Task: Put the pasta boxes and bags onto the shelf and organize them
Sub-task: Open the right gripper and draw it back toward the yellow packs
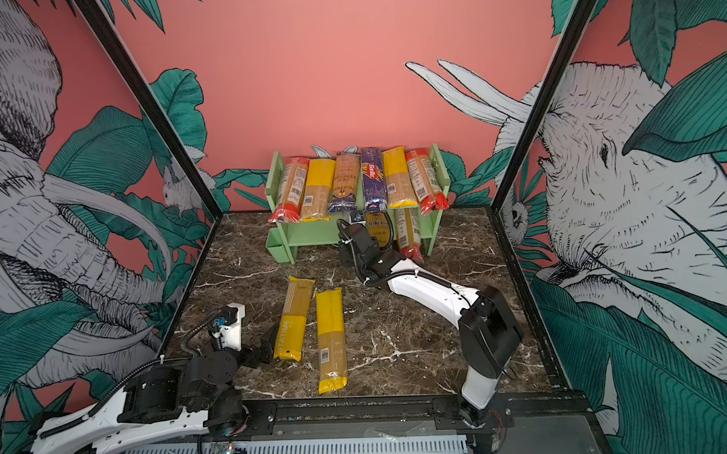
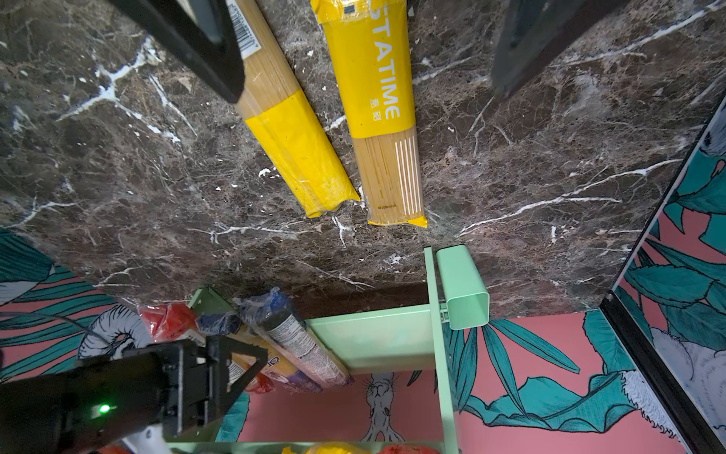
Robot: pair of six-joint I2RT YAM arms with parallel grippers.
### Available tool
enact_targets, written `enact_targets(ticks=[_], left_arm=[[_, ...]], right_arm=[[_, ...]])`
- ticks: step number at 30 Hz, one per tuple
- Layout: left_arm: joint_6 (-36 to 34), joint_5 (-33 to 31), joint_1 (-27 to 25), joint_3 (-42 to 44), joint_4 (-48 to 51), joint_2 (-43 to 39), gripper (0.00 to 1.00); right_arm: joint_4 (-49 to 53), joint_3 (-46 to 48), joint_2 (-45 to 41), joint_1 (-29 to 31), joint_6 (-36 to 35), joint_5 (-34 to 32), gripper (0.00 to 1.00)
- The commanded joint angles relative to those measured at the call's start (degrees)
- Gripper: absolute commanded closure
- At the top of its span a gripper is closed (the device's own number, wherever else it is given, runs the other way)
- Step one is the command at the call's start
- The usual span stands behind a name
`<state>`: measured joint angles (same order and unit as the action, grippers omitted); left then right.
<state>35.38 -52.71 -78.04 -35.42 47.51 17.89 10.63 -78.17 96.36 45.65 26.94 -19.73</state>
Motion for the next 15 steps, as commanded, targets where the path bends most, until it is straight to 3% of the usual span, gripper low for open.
enact_targets(ticks=[1,7,12,13,14,15], left_arm=[[1.4,-0.1,-0.3,0.6,0.2,-0.1,0.01],[3.5,1.3,-0.2,2.3,-1.2,0.1,0.02],[5.0,4.3,-0.2,4.9,-3.5,0.8,0.02],[5.7,4.8,-0.2,5.4,-3.7,1.1,0.02],[6.3,5.4,-0.3,5.8,-3.8,1.5,0.02],[6.7,5.9,-0.3,6.3,-4.0,1.8,0.02]], right_arm=[[2.4,2.6,-4.2,2.7,2.0,0.9,0.35],[9.4,11.1,-11.9,11.8,6.4,-4.1,0.27],[10.4,17.8,-13.7,22.7,16.0,-7.6,0.18],[10.4,18.8,-13.2,25.0,18.5,-8.9,0.16],[10.3,19.4,-12.2,27.3,20.4,-9.9,0.01],[10.6,19.5,-11.0,29.0,21.9,-10.3,0.01]])
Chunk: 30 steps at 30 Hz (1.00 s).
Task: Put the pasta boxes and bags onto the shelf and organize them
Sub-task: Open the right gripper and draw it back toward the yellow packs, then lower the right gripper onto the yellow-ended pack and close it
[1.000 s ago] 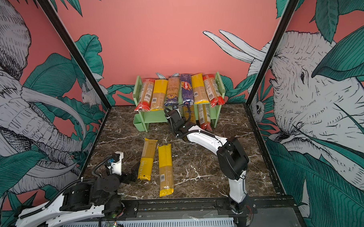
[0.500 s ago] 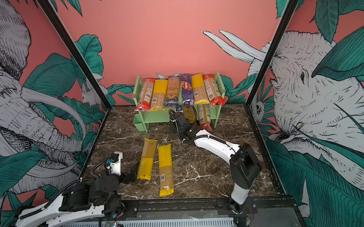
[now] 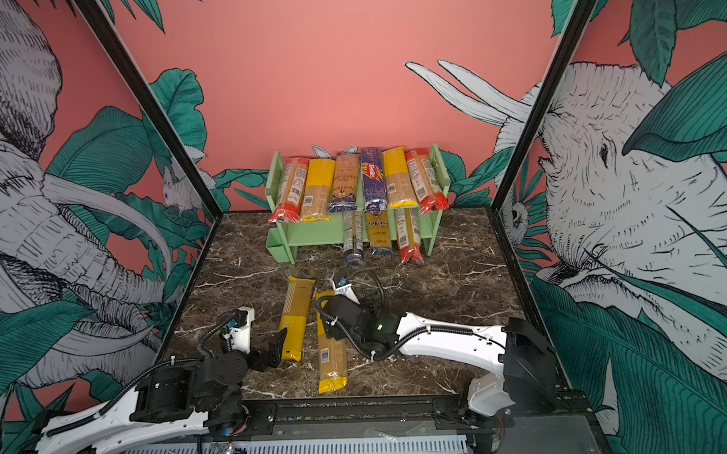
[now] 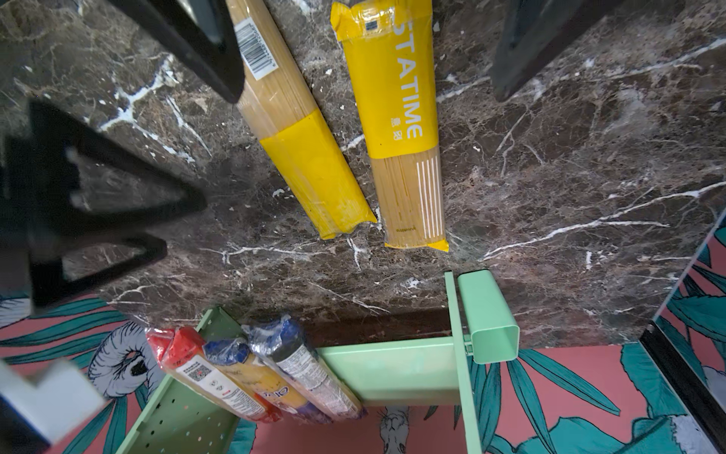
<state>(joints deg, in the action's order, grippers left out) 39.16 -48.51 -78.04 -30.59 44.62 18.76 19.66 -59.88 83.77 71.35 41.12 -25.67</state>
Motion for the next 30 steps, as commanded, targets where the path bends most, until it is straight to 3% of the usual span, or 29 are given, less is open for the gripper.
enact_targets(ticks=[1,8,15,22,30], left_arm=[[3.4,2.3,-0.2,2.0,-1.5,1.5,0.02],[7.6,5.2,-0.2,6.3,-2.2,2.2,0.02],[12.0,4.5,-0.2,6.9,3.3,-5.1,0.02],[11.8,3.1,-0.2,4.1,8.1,-8.4,0.02],[11.3,2.8,-0.2,2.8,8.0,-6.5,0.02]], right_arm=[[2.7,0.8,3.1,4.9,9.3,-4.8,0.01],[6.8,-1.3,10.2,15.2,18.5,-6.7,0.01],[0.7,0.9,17.3,21.3,25.4,-7.2,0.01],[0.4,-1.0,24.8,23.6,29.4,-10.2,0.01],[-2.1,3.3,22.9,22.3,29.5,-12.4,0.01]])
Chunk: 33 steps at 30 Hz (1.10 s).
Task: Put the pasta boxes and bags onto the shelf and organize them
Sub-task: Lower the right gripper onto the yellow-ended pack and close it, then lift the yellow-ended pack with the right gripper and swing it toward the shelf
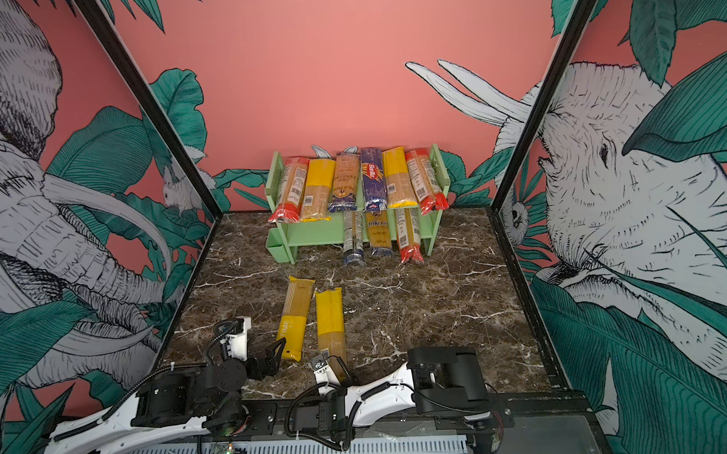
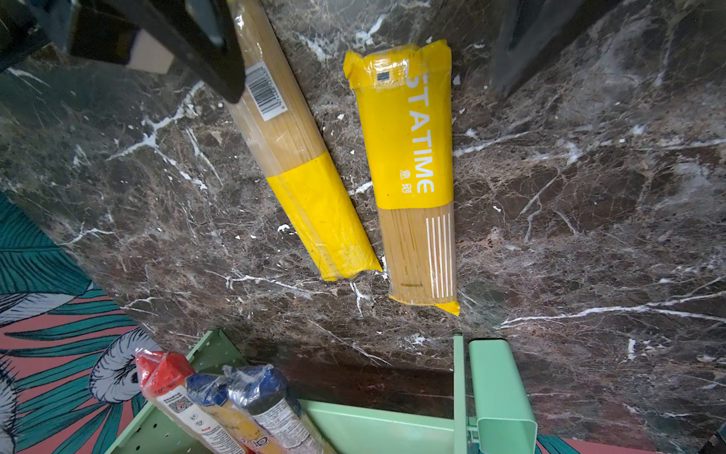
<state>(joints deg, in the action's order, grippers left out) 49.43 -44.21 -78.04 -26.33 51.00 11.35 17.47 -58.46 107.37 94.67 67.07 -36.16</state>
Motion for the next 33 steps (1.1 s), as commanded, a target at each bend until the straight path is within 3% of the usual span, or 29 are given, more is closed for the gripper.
enact_targets(ticks=[1,10,11,13,16,20,33], left_arm=[[0.9,-1.5,-0.2,-1.6,1.6,1.1,0.02],[-0.8,-2.9,-0.2,-3.1,1.1,2.6,0.02],[-1.0,-3.1,-0.2,-3.1,0.9,2.7,0.02],[-1.4,-3.4,-0.2,-3.1,0.3,3.1,0.02],[-1.8,-3.7,-0.2,-3.2,0.1,3.5,0.02],[-1.8,-3.8,-0.3,-3.6,0.7,3.7,0.02],[-0.7,-5.3,-0.3,-3.2,2.5,2.2,0.02]], right_arm=[[-1.0,2.7,-0.9,-1.7,3.4,-1.4,0.01],[-7.9,6.1,0.3,-6.0,0.8,4.8,0.05],[-6.9,5.2,1.2,-6.1,0.8,5.6,0.11],[-4.3,3.1,3.1,-6.3,1.1,7.4,0.47],[-6.6,3.6,3.3,-6.7,0.1,9.8,0.73],[-14.1,8.5,0.1,-7.3,-1.6,10.8,0.99],[-21.2,16.0,-15.2,-7.7,-11.3,6.8,1.0]])
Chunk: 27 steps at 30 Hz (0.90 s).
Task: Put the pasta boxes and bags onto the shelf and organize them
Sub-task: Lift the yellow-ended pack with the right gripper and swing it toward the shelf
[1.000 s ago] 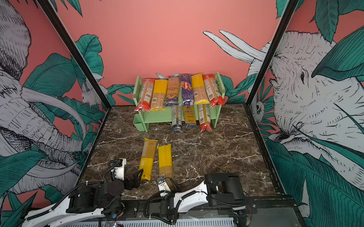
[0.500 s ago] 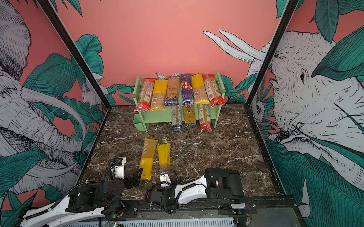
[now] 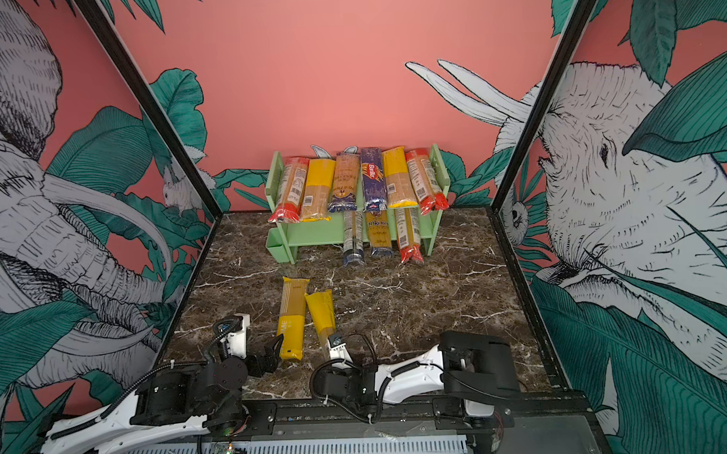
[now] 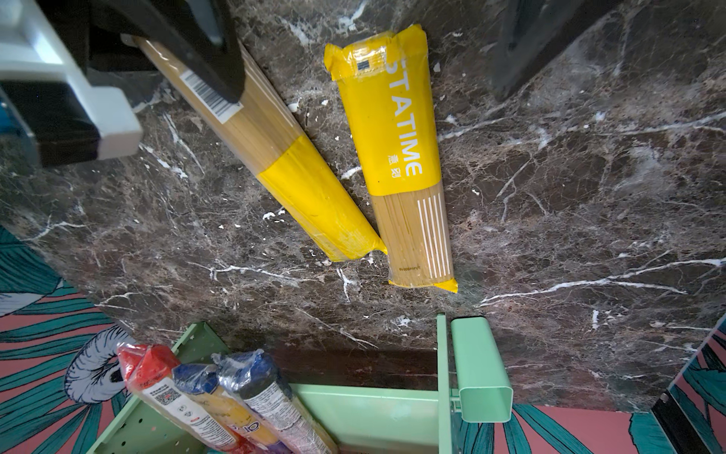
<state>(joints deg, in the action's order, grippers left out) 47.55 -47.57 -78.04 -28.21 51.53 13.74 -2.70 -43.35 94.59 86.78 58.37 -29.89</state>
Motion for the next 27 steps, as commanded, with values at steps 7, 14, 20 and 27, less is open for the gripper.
enact_targets(ticks=[7,14,20,27], left_arm=[[1.2,-2.7,-0.2,-2.4,2.3,1.1,0.02],[1.6,-3.4,-0.2,-3.1,3.4,1.0,0.02],[1.5,-4.5,-0.2,-3.2,3.6,0.8,0.02],[0.7,-5.3,-0.2,-3.8,3.1,0.8,0.01]], right_arm=[[-1.6,0.4,-11.0,0.1,-8.2,-1.1,1.0],[3.8,-2.5,-18.7,-0.1,-13.9,-5.6,1.0],[5.7,-4.8,-23.2,-2.9,-18.9,-9.2,1.0],[6.0,-11.3,-20.3,-10.9,-22.6,-7.8,1.0]])
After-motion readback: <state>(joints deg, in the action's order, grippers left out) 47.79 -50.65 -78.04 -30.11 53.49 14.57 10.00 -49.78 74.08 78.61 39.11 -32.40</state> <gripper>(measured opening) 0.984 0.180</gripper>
